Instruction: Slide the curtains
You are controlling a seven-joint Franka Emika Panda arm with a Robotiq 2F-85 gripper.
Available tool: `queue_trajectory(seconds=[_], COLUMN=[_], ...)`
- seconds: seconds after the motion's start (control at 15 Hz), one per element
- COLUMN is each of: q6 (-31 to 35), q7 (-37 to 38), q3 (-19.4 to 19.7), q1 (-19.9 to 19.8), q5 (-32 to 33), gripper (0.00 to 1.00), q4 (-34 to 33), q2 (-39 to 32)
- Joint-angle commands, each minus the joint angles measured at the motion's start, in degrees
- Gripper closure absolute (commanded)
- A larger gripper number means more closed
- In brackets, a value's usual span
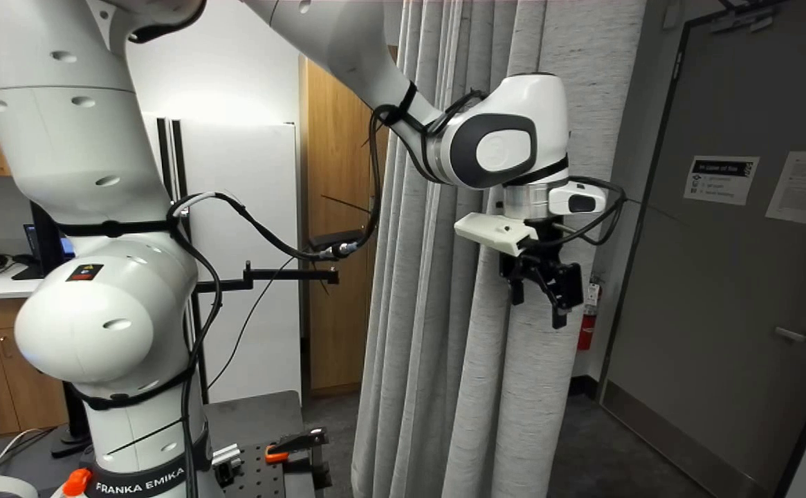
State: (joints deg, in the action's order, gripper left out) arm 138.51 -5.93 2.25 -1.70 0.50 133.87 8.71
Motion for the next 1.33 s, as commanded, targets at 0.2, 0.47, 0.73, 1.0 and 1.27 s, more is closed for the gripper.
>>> queue_trajectory(seconds=[0.2,0.47,0.73,1.0,1.27], q6=[-0.33,2.57,8.31,10.55,11.38], q7=[-7.01,-6.52,-5.94,-5.3,-5.13], q3=[-2.04,-2.86,-2.98,-2.56,-2.07], q1=[6.53,9.85,10.74,10.14,9.41], q5=[-9.19,-14.1,-15.14,-14.0,-13.43], gripper=[0.0,0.0,0.0,0.0,0.0], q4=[4.69,2.92,1.46,0.47,0.03], q2=[8.86,9.2,8.18,7.37,6.91])
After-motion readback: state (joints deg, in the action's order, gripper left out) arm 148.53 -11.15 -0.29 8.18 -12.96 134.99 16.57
